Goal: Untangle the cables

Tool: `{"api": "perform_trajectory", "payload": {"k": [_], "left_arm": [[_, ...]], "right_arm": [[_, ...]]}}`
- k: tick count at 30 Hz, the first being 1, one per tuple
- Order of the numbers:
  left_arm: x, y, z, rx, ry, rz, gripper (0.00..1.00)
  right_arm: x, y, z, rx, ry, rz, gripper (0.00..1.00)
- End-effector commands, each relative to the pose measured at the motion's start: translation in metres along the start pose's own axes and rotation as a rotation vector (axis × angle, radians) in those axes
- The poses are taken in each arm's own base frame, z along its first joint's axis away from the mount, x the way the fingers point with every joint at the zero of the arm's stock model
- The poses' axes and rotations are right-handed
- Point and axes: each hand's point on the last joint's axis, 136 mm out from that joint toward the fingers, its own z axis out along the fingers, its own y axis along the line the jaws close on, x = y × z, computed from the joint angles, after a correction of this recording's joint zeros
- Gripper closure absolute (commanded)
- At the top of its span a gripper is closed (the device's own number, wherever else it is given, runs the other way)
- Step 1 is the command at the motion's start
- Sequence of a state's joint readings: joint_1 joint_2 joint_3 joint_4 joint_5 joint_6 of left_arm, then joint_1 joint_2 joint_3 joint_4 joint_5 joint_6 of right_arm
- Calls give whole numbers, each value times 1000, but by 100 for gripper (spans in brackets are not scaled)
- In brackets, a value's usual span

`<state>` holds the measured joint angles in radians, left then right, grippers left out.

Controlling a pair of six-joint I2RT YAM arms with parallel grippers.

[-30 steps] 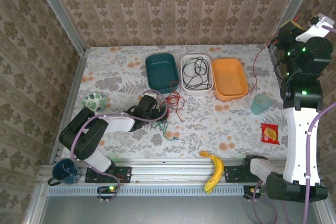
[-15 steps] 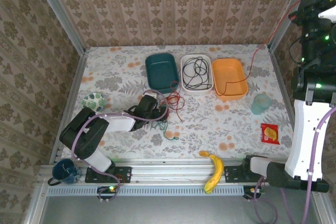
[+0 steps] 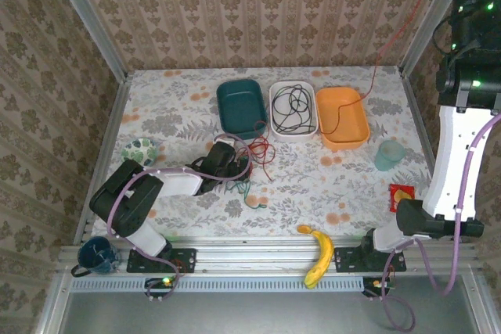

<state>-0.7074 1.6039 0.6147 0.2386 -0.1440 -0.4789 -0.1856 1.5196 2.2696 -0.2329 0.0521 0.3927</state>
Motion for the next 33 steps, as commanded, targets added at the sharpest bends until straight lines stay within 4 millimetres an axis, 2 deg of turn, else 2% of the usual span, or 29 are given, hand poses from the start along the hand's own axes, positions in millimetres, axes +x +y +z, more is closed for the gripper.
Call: {"api": "perform_trajectory", "payload": {"k": [1,6,9,15,20,23,27,33], "left_arm": [[61,43,6,-163,202,-4,7],[61,42,7,-160,205,-1,7],[61,41,7,-159,207,2,7],[61,41,7,-158,206,3,7],[61,41,7,-156,208,7,7],[59,40,7,-154,208,13,7],[57,38,7,-152,205,18,6],[56,38,7,-150,206,21,7]], "right_arm": [[-27,12,-9,-32,-54,8,100],[-23,12,-7,-31,-34,8,100],[-11,10,-5,-29,8,15,100],[49,-5,-2,-2,194,41,100],[80,-19,-9,31,269,28,100],[83,-20,-10,35,273,16,100],[76,-13,-7,7,255,20,100],[44,7,-2,-63,160,-10,100]]}}
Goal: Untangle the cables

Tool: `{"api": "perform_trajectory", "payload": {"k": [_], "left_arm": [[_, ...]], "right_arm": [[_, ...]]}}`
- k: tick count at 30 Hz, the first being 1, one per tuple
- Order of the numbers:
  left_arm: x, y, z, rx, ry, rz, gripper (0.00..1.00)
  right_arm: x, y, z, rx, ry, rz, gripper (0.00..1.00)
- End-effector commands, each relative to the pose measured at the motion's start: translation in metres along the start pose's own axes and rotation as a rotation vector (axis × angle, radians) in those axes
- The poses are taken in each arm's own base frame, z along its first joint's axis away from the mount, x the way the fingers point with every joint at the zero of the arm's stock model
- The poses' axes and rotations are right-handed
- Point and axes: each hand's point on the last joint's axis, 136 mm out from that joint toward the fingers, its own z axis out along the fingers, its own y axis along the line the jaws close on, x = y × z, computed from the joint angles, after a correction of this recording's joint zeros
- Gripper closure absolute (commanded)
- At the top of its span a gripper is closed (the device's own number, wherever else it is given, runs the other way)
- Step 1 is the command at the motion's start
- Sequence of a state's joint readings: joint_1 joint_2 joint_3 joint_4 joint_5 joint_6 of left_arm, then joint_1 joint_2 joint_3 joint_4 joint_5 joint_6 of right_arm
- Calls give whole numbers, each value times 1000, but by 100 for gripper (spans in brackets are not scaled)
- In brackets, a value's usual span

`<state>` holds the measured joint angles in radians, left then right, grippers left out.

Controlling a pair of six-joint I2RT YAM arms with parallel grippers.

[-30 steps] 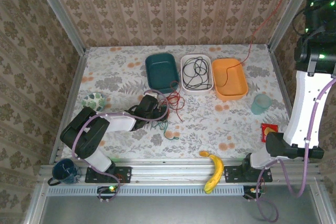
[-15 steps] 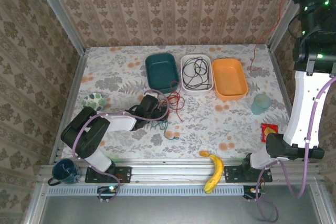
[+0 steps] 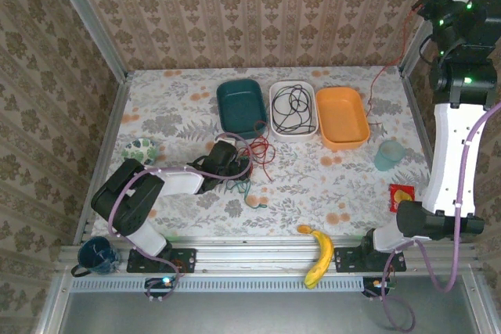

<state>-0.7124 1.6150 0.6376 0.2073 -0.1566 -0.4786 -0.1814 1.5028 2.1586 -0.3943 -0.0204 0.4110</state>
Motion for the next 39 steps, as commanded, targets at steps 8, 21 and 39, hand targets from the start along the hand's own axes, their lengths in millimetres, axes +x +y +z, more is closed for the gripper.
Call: {"api": "perform_trajectory", "payload": {"k": [8,21,39], "left_arm": [[58,38,7,-138,197,15,6],[64,38,7,-141,206,21,6],[67,38,8,-144,217,29,6]], "right_arm": [[-56,54,-24,-187,-169,-53,100],[66,32,-8,-46,60,-179,100],[185,50,-10,144,203,-696,100]]}}
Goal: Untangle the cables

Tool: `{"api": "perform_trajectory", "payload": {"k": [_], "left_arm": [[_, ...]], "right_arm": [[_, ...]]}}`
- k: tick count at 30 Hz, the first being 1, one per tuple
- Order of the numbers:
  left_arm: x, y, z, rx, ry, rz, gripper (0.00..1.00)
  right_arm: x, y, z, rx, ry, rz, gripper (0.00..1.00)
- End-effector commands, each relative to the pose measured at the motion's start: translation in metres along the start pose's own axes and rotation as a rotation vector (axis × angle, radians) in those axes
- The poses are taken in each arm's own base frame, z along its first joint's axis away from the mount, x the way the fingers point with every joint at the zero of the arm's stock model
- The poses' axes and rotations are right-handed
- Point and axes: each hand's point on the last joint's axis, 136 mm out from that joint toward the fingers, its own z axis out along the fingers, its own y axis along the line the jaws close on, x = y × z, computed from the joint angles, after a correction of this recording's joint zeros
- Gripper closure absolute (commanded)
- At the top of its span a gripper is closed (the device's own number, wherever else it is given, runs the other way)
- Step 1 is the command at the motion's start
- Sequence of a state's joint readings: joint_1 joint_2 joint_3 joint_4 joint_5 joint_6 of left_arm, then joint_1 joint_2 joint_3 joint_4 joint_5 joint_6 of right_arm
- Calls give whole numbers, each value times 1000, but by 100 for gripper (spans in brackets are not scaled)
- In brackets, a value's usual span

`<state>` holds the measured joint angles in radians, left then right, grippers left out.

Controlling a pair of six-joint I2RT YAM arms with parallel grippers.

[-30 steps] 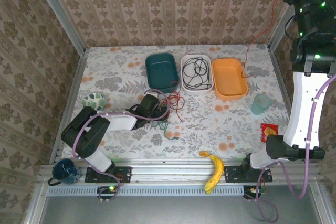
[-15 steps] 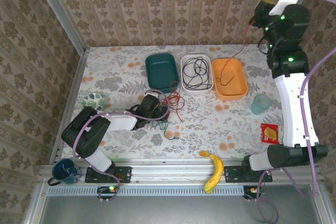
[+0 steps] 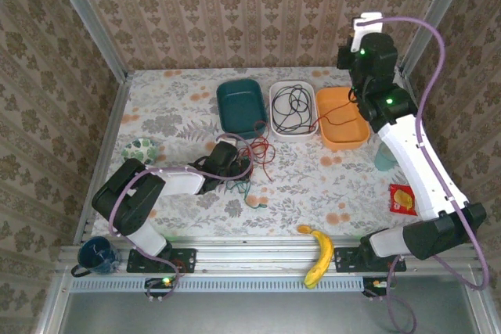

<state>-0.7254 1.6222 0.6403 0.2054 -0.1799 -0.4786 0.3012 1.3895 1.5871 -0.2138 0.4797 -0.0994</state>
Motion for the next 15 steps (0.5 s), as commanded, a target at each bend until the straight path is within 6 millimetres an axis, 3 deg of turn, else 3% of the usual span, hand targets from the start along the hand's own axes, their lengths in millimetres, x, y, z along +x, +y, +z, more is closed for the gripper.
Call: {"api": "perform_trajectory", "payload": {"k": [1,4,7,10,15], "left_arm": [[66,38,8,-127,219,19,6],[66,37,8,-127,221,19,6],[66,37,8,-127,222,20,6],[65,36,9,-126,226,25,6],[63,34,7,-123,224,29,6]], "right_arm": [[-8,-2,0,126,-31,-159,100],[5,16,-1,117,-9,-237,100],[32,37,3,64,46,-286,100],[71,55,14,20,138,-320,100],[135,65,42,9,285,-329,100]]}}
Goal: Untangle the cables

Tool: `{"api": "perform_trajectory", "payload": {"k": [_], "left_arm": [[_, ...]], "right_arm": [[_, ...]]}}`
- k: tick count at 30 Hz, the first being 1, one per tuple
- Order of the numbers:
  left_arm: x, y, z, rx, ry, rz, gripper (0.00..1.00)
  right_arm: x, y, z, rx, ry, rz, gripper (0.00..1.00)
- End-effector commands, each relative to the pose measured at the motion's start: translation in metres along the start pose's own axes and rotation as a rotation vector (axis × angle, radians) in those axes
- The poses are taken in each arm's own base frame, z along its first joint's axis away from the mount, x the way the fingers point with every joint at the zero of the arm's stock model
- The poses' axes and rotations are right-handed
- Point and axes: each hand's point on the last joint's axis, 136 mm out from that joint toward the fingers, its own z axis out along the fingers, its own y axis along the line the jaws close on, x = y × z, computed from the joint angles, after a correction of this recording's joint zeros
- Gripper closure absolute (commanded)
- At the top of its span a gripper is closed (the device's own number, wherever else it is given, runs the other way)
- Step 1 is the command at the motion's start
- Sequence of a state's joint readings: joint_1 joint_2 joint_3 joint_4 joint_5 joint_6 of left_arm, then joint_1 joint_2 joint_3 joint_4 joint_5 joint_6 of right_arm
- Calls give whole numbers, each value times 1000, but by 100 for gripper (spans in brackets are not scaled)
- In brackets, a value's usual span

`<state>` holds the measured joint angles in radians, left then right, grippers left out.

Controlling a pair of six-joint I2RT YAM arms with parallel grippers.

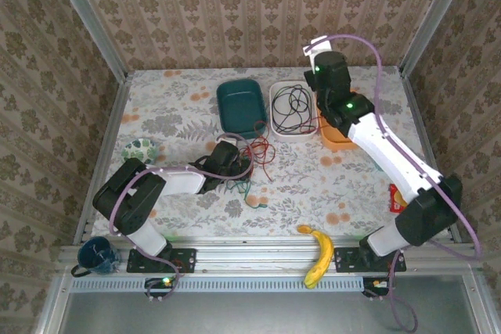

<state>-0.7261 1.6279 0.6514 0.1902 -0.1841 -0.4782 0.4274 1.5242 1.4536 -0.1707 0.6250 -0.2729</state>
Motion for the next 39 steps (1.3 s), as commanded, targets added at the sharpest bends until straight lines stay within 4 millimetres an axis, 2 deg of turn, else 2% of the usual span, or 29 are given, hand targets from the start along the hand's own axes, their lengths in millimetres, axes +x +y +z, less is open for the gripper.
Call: {"api": "perform_trajectory", "payload": {"k": [1,3,7,12,18,22,23,25,28,32,35,39], "left_arm": [[63,34,6,-117,218,28,6],[63,34,5,-118,218,31,6],[65,35,2,-122,223,37,6],[65,37,0,-126,223,40,6],[62,36,0,-129,220,42,6],[64,36,0,-130,224,43,6],[65,36,0,-129,225,43,6],[65,36,0,-131,224,44,6],[66,37,-2,-137,219,40,6],[67,37,-2,-136,218,37,6],[67,37,-1,-134,218,38,6],[67,36,1,-130,217,39,6]], "right_arm": [[47,12,30,3,144,1,100],[70,12,48,-3,217,47,100],[97,3,78,-14,302,151,100],[134,-8,114,32,429,125,100],[185,8,139,-44,574,221,100],[207,34,149,-132,646,238,99],[214,39,147,-149,677,246,94],[213,43,145,-167,688,286,69],[198,41,136,-193,643,364,57],[172,33,120,-217,566,443,50],[164,31,105,-244,559,469,48],[163,51,84,-333,592,471,50]]}}
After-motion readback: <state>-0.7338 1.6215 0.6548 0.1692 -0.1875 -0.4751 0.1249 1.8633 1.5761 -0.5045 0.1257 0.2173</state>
